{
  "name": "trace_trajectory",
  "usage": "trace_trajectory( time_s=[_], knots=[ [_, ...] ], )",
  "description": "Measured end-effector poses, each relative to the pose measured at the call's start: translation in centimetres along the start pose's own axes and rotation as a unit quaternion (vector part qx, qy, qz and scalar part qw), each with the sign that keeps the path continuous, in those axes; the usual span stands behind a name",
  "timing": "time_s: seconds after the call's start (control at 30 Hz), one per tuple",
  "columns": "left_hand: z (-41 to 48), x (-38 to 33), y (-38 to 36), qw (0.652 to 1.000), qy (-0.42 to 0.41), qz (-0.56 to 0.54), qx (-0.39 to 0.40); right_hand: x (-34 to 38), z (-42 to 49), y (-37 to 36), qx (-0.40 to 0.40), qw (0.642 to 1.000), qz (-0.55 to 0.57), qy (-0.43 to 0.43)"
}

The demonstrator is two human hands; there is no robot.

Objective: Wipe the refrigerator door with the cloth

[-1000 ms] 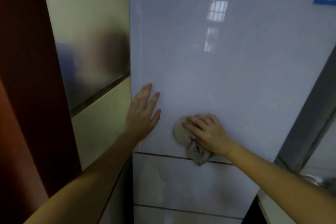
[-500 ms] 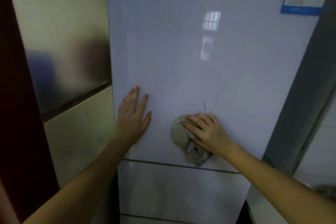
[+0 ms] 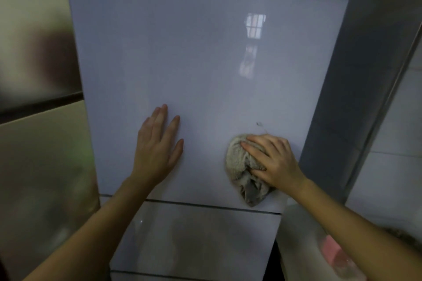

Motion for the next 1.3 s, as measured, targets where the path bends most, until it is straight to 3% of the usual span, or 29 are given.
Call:
trace_trajectory(
  time_s=[0.2,0.4,0.7,0.97,1.3],
  knots=[
    [-0.6,-0.4,-1.3,1.000,-0.017,0.018,0.007,-1.0,-1.5,0.8,-0.007,1.000,-0.017,0.004],
    [-0.9,-0.1,-1.8,1.000,-0.021,0.017,-0.008,-1.0,-1.0,0.4,-0.038,0.998,-0.014,-0.050],
    [-4.6,2.8,-1.6,0.999,-0.041,0.023,-0.028,6.1,-1.4,-3.5,-0.024,0.999,0.002,-0.043],
    [-7.5,9.8,-0.2,0.999,-0.033,0.037,-0.019,8.4,8.2,-3.9,-0.113,0.988,0.024,-0.104],
    [-7.6,11.3,-0.9,0.993,-0.096,0.058,-0.043,10.9,13.8,-4.4,-0.165,0.986,0.013,-0.030]
  ],
)
Point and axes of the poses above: each hand's wrist, its own z-axis towards the middle knuckle, its own y-axis out of the back of the hand, x = y × z, the point moved 6 cm from there along z, towards the middle knuckle, and after that the axes turned 5 degrees about -z, right-handed, at the moved point
